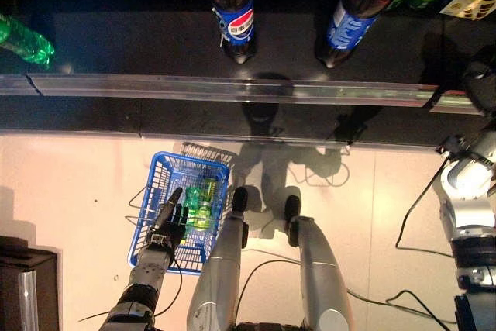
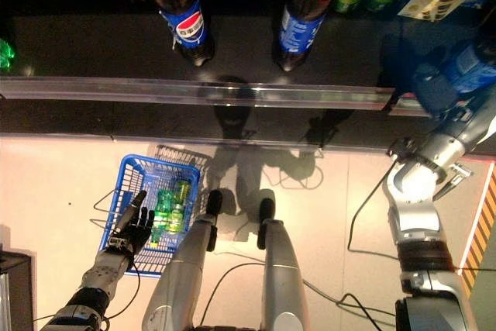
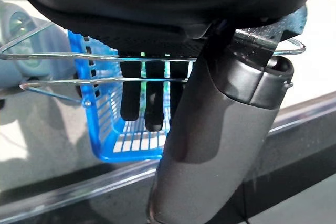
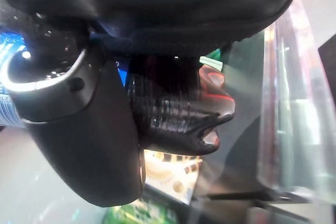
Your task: Pick up the drink and place into the basket.
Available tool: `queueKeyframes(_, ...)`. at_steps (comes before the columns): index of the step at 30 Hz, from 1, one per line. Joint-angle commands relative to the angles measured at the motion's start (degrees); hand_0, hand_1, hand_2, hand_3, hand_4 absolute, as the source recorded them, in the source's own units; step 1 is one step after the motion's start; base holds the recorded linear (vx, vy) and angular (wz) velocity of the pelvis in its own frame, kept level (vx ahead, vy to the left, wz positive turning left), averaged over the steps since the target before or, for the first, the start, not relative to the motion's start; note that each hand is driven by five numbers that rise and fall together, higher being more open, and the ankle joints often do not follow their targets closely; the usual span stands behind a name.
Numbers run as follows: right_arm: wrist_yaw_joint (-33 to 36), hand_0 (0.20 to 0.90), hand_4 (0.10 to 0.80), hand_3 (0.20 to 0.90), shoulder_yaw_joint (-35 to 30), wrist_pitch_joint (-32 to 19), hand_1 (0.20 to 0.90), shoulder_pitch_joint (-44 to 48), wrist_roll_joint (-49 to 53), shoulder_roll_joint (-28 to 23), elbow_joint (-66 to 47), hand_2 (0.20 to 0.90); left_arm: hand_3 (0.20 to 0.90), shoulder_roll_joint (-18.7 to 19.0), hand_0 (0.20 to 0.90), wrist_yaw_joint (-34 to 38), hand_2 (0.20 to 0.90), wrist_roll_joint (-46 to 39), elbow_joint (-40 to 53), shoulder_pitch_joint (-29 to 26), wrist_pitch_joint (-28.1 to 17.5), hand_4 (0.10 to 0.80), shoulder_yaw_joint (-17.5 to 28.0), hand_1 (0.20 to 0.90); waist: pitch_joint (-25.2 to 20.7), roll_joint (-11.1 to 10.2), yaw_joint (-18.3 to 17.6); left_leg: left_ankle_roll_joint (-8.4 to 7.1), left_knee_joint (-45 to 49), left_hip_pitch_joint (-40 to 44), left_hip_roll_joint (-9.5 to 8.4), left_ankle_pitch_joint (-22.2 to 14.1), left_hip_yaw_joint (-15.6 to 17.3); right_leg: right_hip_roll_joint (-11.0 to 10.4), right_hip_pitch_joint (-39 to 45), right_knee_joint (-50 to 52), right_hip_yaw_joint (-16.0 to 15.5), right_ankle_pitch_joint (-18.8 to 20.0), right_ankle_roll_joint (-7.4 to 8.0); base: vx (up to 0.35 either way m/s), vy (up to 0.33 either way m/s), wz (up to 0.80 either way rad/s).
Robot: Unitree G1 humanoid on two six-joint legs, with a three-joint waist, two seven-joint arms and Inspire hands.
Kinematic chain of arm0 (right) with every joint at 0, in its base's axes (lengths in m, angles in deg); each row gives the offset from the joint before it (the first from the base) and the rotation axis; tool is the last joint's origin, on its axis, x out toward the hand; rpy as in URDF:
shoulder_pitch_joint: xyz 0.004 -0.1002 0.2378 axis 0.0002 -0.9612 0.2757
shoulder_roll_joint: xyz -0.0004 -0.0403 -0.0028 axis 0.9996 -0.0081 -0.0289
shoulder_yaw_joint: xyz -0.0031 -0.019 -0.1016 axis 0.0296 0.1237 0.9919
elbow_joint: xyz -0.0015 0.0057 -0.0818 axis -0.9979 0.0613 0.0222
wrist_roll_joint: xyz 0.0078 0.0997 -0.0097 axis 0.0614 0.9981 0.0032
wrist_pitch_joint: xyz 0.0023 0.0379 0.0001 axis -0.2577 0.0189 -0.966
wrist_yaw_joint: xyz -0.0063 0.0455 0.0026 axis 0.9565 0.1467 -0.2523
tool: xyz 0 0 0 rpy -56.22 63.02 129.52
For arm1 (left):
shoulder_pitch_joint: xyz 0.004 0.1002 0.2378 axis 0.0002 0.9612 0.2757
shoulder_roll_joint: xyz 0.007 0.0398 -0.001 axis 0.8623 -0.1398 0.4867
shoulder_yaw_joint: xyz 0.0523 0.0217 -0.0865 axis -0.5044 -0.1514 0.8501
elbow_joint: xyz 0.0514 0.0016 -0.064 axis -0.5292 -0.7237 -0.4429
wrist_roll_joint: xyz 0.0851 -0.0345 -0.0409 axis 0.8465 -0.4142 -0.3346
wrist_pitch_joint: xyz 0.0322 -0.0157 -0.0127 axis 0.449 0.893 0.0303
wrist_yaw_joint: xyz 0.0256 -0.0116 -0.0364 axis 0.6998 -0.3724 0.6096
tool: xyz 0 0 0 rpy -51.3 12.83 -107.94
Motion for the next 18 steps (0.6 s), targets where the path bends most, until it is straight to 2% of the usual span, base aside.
queueKeyframes(1, -1.4, 0.300, 0.100, 0.200, -10.7, -8.1, 0.300, 0.2, -3.4, -1.9, -11.7, 0.300, 0.200, 6.3, 0.300, -2.9, 0.300, 0.5, 7.3, 5.2, -7.2, 0.100, 7.9, 0.300, -4.3, -1.2, -2.7, 6.54, 2.2, 6.7, -4.27, -8.3, 4.6, 2.9, 6.2, -11.3, 1.1, 5.2, 4.15, 0.047, -0.036, -0.03)
queueKeyframes(5, -4.9, 0.300, 0.100, 0.200, -11.3, -8.8, 0.300, -6.8, -2.1, 1.8, -13.9, 0.300, 0.200, 5.5, 0.300, -2.9, 0.300, 1.7, 7.8, 6.7, -7.8, 0.100, 8.8, 0.300, -5.2, -1.8, -3.6, 6.26, -0.1, 10.0, -4.00, -7.6, 4.6, 2.9, 9.8, -14.5, 1.6, 6.3, 4.50, 0.059, -0.025, -0.08)
queueKeyframes(10, -10.4, 0.300, 0.100, 0.200, -9.6, -5.2, 0.300, -13.0, 1.1, 5.8, -15.3, 0.300, 0.200, 4.3, 0.300, -3.2, 0.300, 3.1, 8.5, 8.0, -8.6, 0.100, 9.2, 0.300, -6.4, -2.2, -4.3, 5.77, -3.7, 14.1, -3.70, -6.2, 5.0, 2.9, 13.8, -18.4, 2.0, 7.8, 5.22, 0.071, -0.003, -0.12)
queueKeyframes(15, -16.2, 0.300, 0.100, 0.200, -5.9, -5.1, 0.300, -20.6, 4.7, 11.2, -11.7, 0.300, 0.200, 2.2, 0.300, -3.5, 0.300, 4.5, 11.7, 10.4, -9.8, 0.100, 9.5, 0.300, -7.7, -2.4, -4.7, 5.65, -8.1, 18.5, -3.31, -4.4, 5.4, 3.0, 17.9, -21.9, 2.0, 9.4, 5.79, 0.079, 0.000, -0.08)
queueKeyframes(18, -18.1, 0.300, 0.100, 0.200, -2.8, -6.0, 0.300, -23.0, 3.2, 13.1, -8.0, 0.300, 0.200, 1.6, 0.300, -3.9, 0.300, 5.6, 13.5, 11.1, -10.1, 0.100, 8.8, 0.300, -8.4, -2.3, -4.4, 5.73, -10.3, 20.6, -3.20, -3.6, 5.4, 2.7, 20.2, -23.4, 1.4, 9.6, 5.83, 0.063, -0.007, -0.04)
